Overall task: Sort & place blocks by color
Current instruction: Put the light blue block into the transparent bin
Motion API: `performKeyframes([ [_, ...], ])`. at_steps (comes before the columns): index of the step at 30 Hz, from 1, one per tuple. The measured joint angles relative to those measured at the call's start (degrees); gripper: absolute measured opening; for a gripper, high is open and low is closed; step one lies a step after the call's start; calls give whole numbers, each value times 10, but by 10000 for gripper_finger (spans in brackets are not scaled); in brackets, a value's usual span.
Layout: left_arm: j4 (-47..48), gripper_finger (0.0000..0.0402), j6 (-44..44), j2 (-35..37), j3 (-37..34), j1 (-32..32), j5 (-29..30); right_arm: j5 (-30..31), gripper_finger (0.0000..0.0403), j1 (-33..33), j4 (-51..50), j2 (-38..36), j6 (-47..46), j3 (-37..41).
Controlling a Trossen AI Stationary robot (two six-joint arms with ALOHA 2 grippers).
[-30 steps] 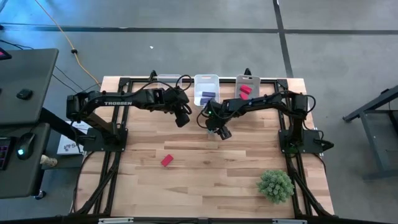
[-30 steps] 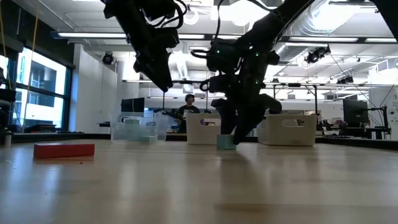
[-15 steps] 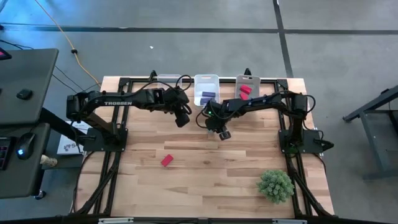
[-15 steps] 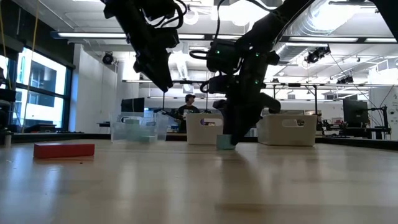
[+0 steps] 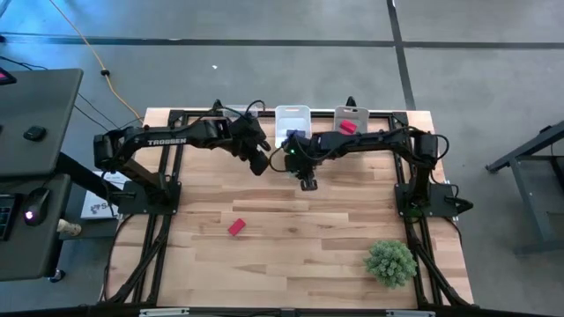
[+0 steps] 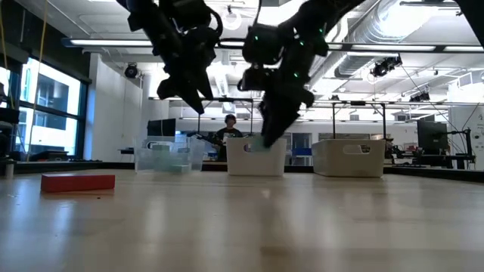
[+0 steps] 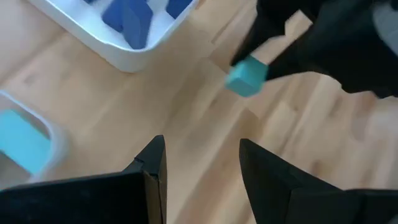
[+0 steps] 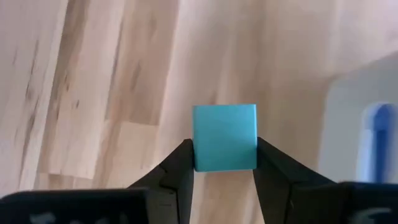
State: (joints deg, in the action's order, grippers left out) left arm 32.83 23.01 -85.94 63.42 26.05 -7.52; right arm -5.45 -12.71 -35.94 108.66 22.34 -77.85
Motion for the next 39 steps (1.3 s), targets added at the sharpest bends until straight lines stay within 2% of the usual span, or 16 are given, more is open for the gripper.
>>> performKeyframes([
  [10, -24, 124, 73, 1, 0, 62, -111, 74, 110, 1, -59, 0, -34, -110],
  [14, -57, 124, 124, 1, 0, 82, -154, 110, 110, 8, -63, 0, -30, -143],
  [20, -104, 124, 153, 1, 0, 98, -210, 144, 110, 21, -60, 0, -15, -168],
  [25, -119, 124, 168, 0, 0, 101, -210, 187, 110, 29, -56, 0, -10, -170],
  [39, -122, 124, 179, -1, 0, 104, -201, 244, 110, 62, -17, -5, -8, -171],
])
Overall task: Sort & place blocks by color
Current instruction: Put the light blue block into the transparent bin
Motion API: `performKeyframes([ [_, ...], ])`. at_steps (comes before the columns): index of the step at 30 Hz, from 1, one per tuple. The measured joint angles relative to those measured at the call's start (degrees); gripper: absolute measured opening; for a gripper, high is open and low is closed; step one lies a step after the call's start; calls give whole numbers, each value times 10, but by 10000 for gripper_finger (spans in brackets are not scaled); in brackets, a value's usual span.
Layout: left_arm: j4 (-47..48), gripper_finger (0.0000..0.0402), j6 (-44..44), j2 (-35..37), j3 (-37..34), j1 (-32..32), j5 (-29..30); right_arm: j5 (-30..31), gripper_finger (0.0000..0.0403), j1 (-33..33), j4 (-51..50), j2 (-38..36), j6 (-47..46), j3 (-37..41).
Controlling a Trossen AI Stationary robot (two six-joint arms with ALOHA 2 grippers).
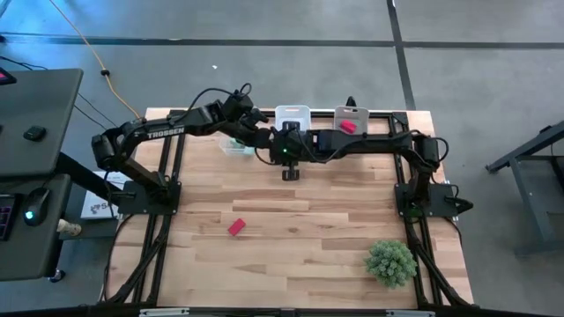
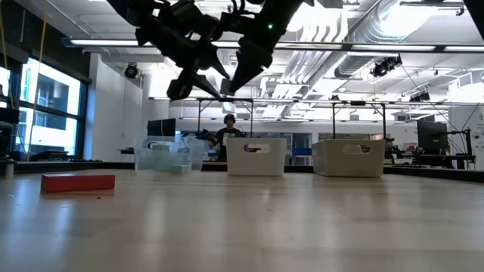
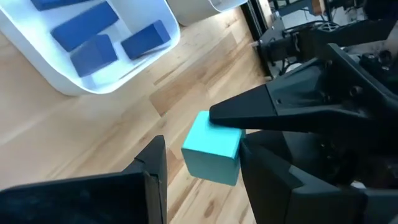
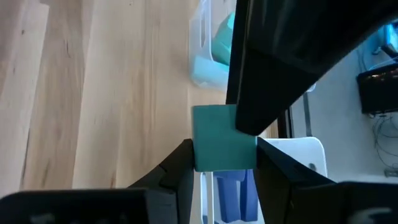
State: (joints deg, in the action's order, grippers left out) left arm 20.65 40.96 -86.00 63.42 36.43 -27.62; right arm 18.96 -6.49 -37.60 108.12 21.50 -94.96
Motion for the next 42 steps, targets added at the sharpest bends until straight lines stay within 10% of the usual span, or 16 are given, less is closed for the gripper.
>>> performKeyframes([
  [26, -30, 123, 24, 0, 0, -1, -7, 31, 110, 5, 46, -2, -105, 0],
  [42, -49, 43, -2, 0, 0, 0, -32, 54, 114, 9, 49, -4, -111, 1],
])
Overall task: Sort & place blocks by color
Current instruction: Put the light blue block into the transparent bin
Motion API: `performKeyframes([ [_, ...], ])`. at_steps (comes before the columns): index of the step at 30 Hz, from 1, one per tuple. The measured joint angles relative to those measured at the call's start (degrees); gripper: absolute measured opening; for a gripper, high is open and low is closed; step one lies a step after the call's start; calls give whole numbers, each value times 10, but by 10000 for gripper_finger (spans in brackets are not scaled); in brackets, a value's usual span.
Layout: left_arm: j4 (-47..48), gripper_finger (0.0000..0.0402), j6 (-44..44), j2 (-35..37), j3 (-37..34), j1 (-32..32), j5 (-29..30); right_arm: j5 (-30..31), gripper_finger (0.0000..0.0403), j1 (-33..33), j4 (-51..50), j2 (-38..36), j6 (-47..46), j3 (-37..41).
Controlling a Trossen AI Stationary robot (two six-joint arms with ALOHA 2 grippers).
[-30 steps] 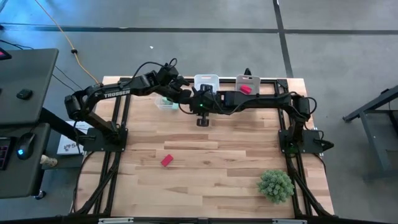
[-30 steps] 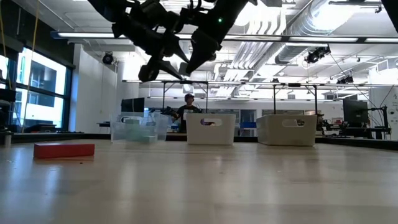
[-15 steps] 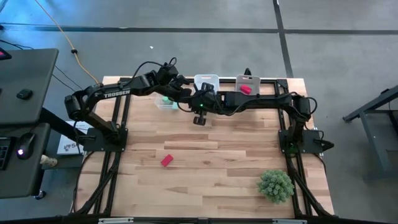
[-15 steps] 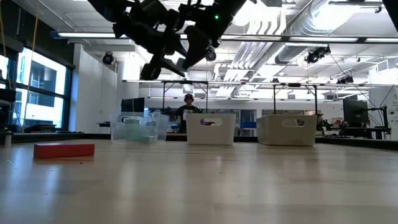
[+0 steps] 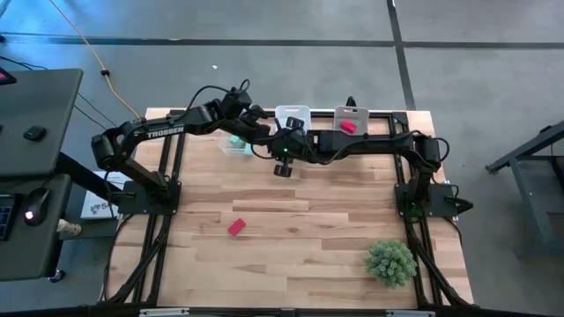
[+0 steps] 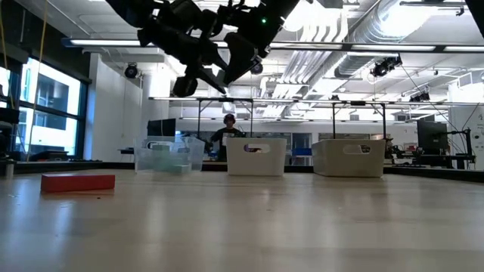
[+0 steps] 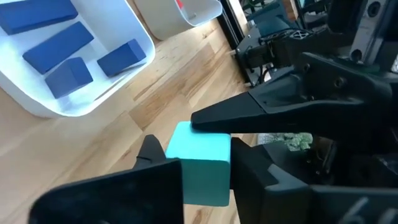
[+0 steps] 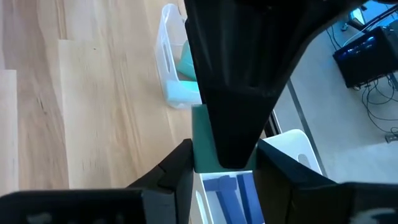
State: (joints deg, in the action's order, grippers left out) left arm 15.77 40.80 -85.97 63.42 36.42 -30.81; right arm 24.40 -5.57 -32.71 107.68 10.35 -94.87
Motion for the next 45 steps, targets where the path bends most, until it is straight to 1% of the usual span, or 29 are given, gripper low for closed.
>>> performKeyframes([
  [4, -1, 20, -25, 0, 0, 0, -1, -2, 143, -1, 0, 0, 0, 0],
  [7, -2, 5, -45, 0, 0, -2, -1, -7, 154, 0, 10, 0, 0, 0],
  [10, -1, 3, -57, 0, 0, -2, -1, -6, 158, 0, 15, 0, -1, 0],
  [14, -1, 1, -72, 0, 0, -1, 2, -4, 160, 0, 17, 0, -29, 0],
  [18, 6, 0, -99, 0, 0, 4, 26, 5, 161, 0, 13, 1, -59, 0],
  [22, 22, 0, -126, 0, 0, 25, 37, 16, 161, 1, 12, 1, -90, 0],
  [24, 31, 0, -144, 0, 0, 36, 59, 26, 161, 2, 12, 1, -98, 0],
  [30, 54, 0, -207, 0, 0, 71, 126, 26, 162, 3, 12, 1, -105, 0],
  [35, 77, 0, -284, 0, 0, 92, 232, 22, 162, -3, 12, 1, -119, 0],
  [40, 95, 0, -336, -2, 0, 109, 318, 16, 162, -20, 12, 1, -113, 0],
  [42, 105, 0, -340, -9, 0, 116, 336, 16, 162, -28, 12, 1, -101, 0],
  [45, 121, 0, -339, -22, 0, 129, 337, 16, 162, -42, 12, 1, -87, 0],
])
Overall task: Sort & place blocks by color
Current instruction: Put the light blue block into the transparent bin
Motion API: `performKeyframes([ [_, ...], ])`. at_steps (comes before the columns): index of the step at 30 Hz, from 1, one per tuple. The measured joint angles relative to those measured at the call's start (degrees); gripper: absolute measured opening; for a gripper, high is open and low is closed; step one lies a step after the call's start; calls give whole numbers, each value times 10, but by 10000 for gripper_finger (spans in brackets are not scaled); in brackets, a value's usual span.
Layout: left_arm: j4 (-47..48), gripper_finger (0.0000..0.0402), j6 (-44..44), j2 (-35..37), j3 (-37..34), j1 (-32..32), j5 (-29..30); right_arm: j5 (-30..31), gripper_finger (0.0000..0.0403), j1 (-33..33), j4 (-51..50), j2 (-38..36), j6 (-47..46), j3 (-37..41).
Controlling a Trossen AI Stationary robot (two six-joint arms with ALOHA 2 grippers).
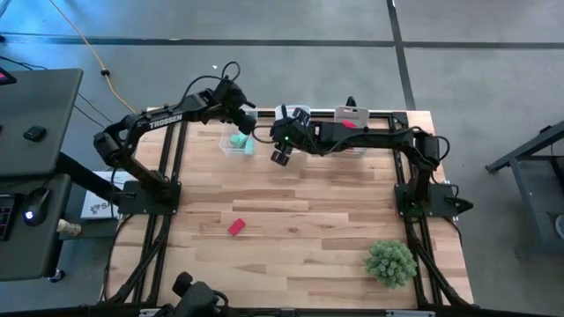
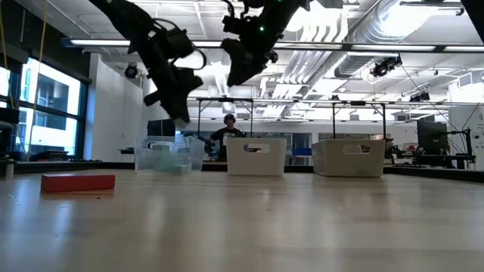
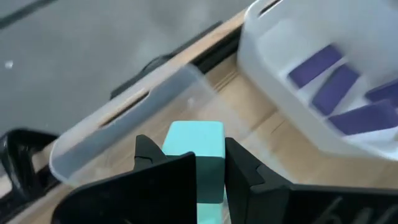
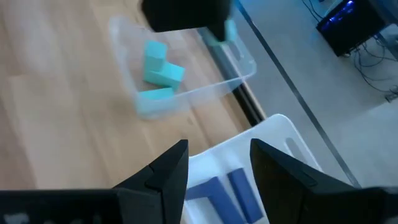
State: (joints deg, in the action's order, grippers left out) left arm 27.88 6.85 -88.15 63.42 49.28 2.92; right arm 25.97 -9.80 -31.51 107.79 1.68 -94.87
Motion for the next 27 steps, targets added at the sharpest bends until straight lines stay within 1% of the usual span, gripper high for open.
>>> performKeyframes([
  [5, 34, 0, 4, -27, 0, 12, 1, -1, 162, -25, 0, 0, 2, 0],
  [13, 55, 0, 14, -65, 0, 14, -5, -52, 162, -53, 1, 0, -2, 0],
  [21, 53, 0, 20, -100, 0, 14, -5, -54, 162, -54, 0, 0, -2, 0],
  [27, 50, 0, 20, -114, 0, 13, 12, -65, 162, -54, 0, 0, -2, 0],
])
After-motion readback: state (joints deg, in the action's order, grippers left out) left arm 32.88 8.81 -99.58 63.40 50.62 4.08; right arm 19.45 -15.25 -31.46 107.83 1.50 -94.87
